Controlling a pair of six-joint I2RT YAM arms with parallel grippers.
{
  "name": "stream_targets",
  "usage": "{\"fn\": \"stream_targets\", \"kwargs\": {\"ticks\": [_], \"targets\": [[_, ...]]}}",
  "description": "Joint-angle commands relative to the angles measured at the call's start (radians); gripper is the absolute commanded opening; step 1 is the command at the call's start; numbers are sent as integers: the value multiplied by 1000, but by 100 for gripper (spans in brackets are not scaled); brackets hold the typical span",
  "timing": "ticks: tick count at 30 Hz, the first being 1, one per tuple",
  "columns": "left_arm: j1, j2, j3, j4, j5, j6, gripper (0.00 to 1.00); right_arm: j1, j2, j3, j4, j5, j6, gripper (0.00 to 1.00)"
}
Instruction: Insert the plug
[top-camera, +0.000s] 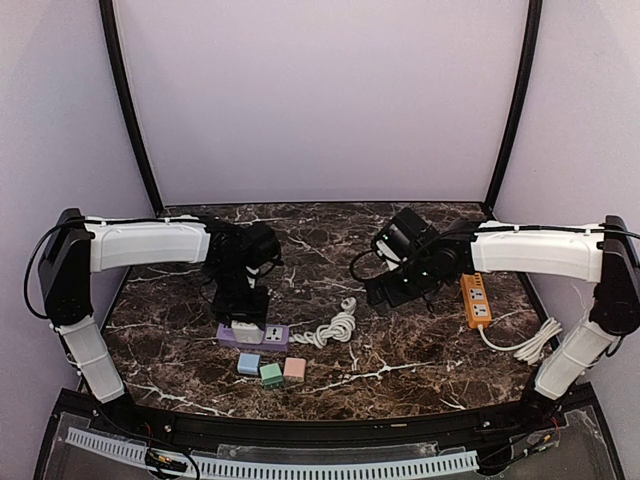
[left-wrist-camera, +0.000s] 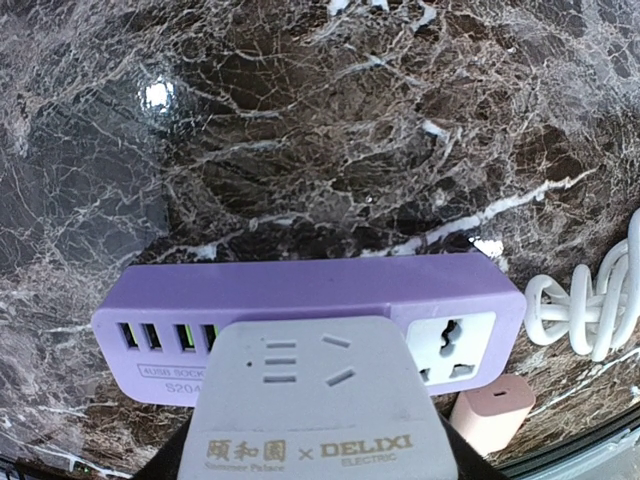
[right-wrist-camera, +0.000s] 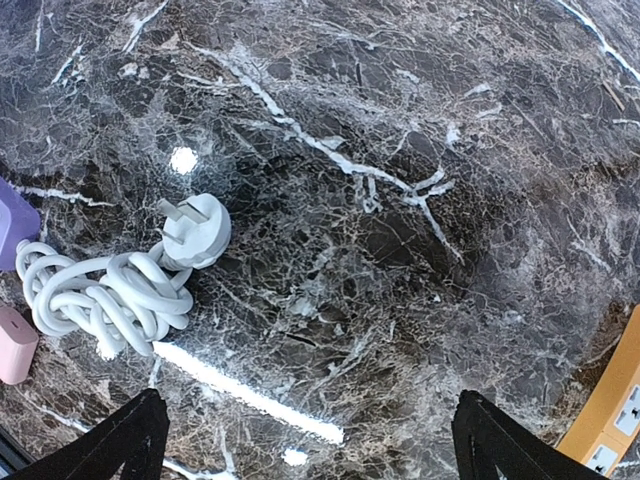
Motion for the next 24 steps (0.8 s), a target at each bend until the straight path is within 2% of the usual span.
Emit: {"fn": "stream_targets", "kwargs": {"ticks": [1,15,24], "targets": [[-16,10,-49,17,-23,-20,1,-5,11,-18,10,-9,16,99],[-38,-37,-166,132,-68,-31,1,-5,18,-8,1,-27,24,99],[-39,-19,-204,183,-42,-36,1,-4,29,3,-4,-24,23,99]]}}
